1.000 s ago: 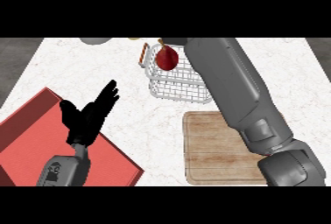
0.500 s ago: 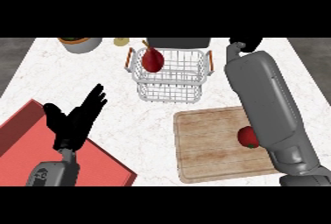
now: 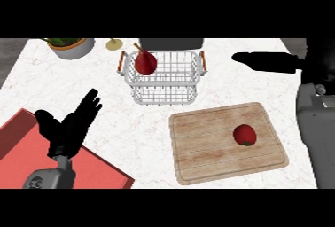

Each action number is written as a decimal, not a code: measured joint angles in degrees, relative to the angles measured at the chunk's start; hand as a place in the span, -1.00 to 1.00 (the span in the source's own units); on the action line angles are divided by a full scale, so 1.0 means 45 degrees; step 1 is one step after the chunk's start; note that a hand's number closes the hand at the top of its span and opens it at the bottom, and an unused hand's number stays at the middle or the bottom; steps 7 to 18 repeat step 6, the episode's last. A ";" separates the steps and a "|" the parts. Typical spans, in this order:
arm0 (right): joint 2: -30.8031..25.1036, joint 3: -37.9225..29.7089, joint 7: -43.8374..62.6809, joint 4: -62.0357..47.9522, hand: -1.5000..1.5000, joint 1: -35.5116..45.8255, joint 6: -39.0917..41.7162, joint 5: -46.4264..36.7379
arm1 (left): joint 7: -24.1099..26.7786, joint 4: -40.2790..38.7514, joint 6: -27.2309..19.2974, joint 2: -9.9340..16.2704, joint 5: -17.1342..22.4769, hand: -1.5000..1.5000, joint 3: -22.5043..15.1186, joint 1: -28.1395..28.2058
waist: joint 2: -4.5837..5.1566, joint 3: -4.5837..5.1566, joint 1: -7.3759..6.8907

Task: Pick the pear from the cutting board and place it in the tiered basket

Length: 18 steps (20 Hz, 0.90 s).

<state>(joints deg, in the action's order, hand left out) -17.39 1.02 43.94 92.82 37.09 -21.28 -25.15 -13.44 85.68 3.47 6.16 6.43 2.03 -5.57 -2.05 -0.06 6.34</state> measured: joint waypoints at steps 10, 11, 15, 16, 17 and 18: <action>-0.1858 -0.1662 0.0983 0.4938 -1.00 -0.3366 0.1844 0.1958 | 0.0036 0.0296 0.0067 0.0072 0.0010 0.00 0.0000 0.0159 | 0.0081 -0.0005 -0.0050; -0.1858 -0.1662 0.0983 0.4938 -1.00 -0.3366 0.1844 0.1958 | 0.0036 0.0296 0.0067 0.0072 0.0010 0.00 0.0000 0.0159 | 0.0081 -0.0005 -0.0050; -0.1858 -0.1662 0.0983 0.4938 -1.00 -0.3366 0.1844 0.1958 | 0.0036 0.0296 0.0067 0.0072 0.0010 0.00 0.0000 0.0159 | 0.0081 -0.0005 -0.0050; -0.1858 -0.1662 0.0983 0.4938 -1.00 -0.3366 0.1844 0.1958 | 0.0036 0.0296 0.0067 0.0072 0.0010 0.00 0.0000 0.0159 | 0.0081 -0.0005 -0.0050; -0.1858 -0.1662 0.0983 0.4938 -1.00 -0.3366 0.1844 0.1958 | 0.0036 0.0296 0.0067 0.0072 0.0010 0.00 0.0000 0.0159 | 0.0081 -0.0005 -0.0050; -0.1858 -0.1662 0.0983 0.4938 -1.00 -0.3366 0.1844 0.1958 | 0.0036 0.0296 0.0067 0.0072 0.0010 0.00 0.0000 0.0159 | 0.0081 -0.0005 -0.0050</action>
